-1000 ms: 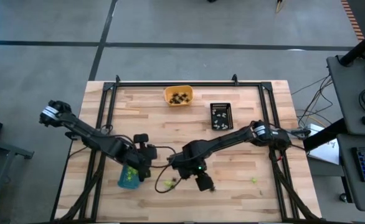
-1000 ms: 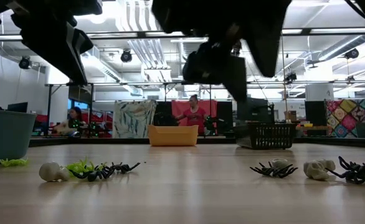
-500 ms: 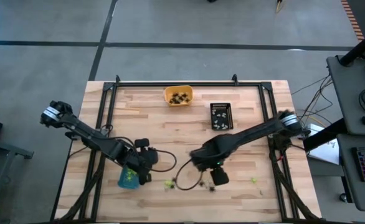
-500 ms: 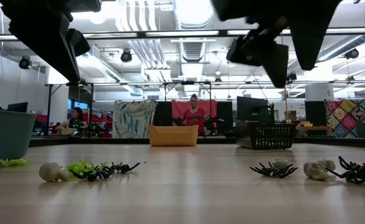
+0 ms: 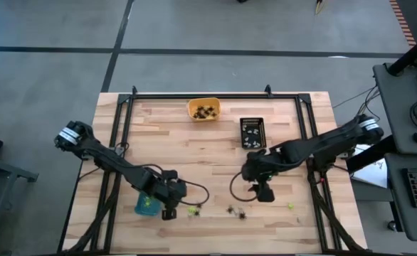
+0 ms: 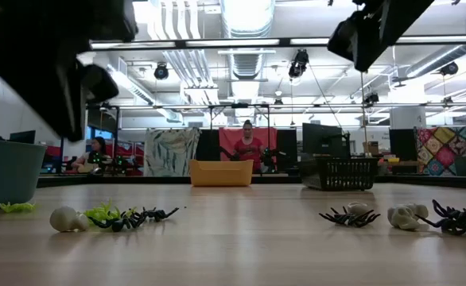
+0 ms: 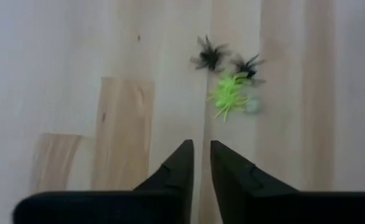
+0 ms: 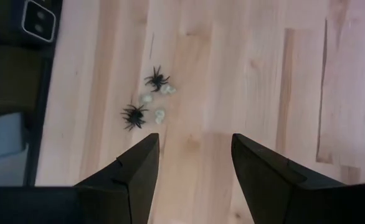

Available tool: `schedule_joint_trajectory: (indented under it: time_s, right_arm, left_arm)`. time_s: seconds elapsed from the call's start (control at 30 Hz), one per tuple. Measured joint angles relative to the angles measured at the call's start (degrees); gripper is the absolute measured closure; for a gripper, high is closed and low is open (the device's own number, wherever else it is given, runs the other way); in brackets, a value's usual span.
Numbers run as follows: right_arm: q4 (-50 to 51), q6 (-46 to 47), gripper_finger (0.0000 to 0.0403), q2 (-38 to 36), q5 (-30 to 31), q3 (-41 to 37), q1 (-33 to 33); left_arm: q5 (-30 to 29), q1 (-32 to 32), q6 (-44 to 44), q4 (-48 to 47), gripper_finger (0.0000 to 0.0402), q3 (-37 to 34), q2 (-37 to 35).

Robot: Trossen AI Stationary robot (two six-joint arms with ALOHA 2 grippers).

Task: Sort Halloween decoration
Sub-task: Put the green spider toy into the blue bin

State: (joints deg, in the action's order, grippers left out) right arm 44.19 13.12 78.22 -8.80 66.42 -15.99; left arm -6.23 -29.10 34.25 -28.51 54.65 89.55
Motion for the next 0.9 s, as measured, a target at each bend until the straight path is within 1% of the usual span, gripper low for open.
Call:
schedule_joint_trajectory:
  time_s: [0.07,0.17,0.3,0.37,0.47,0.7,0.8,0.9]
  right_arm:
    - [-1.3,0.4,0.0209,-1.3,0.0,-1.4,0.0]
    - [-2.9,0.4,0.0209,-2.0,0.0,-3.0,0.0]
    - [-3.0,0.4,0.0209,-1.9,0.0,-4.1,0.0]
    - [-3.1,0.4,0.0209,-1.5,0.0,-4.2,0.0]
    - [-3.6,0.4,0.0209,-1.1,0.0,-4.3,0.0]
    - [-5.2,-0.1,0.0209,-0.7,0.0,-4.2,0.0]
    - [-5.4,-0.1,0.0209,-0.6,0.0,-4.2,0.0]
    - [-5.5,-0.1,0.0209,-0.5,-0.1,-4.2,0.0]
  left_arm:
    - [0.4,-0.1,-1.1,-0.3,0.0348,0.5,1.7]
    - [0.4,-0.1,-3.7,-2.9,0.032,3.1,3.8]
    - [0.4,0.0,-7.4,-13.7,0.0298,8.9,6.8]
    - [0.1,0.0,-8.6,-18.9,0.0293,12.1,8.4]
    - [-0.1,-0.1,-9.7,-23.3,0.0292,15.1,11.6]
    - [-0.2,-0.2,-8.8,-28.6,0.0292,19.7,20.3]
    - [-0.2,-0.4,-9.3,-30.3,0.0292,21.4,22.5]
    - [-0.2,-0.4,-9.8,-30.6,0.0292,21.7,23.2]
